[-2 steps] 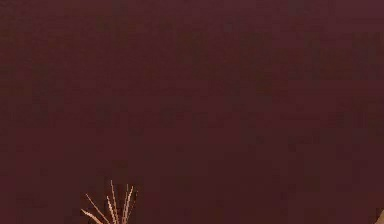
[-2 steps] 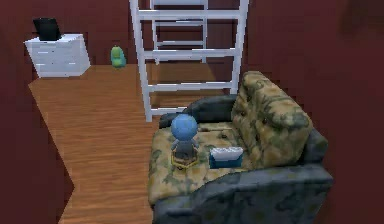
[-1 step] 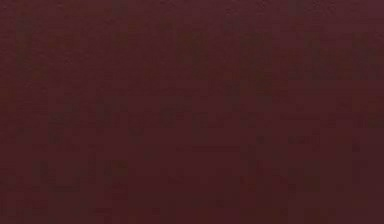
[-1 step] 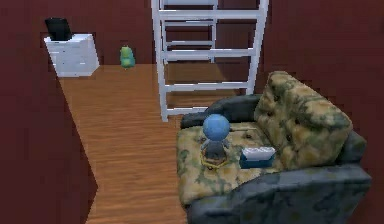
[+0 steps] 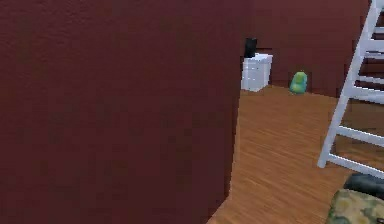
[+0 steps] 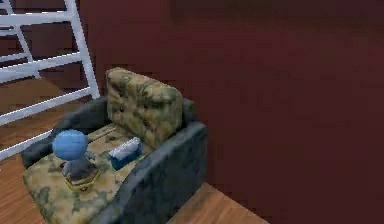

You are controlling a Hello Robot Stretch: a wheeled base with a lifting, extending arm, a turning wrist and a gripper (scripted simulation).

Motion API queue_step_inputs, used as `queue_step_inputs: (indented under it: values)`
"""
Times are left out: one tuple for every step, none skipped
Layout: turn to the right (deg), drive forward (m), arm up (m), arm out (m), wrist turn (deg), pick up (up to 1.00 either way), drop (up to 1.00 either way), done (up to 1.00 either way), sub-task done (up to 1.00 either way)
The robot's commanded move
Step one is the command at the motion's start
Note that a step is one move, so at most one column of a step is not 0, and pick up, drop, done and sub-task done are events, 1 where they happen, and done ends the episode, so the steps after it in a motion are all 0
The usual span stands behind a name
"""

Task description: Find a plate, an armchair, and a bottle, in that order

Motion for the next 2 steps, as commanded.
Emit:
queue_step_inputs:
  values:
    - [45.0, 0.00, 0.00, 0.00, 0.0, 0.00, 0.00, 0.00, 0.00]
    - [21.0, 0.00, 0.00, 0.00, 0.0, 0.00, 0.00, 0.00, 0.00]
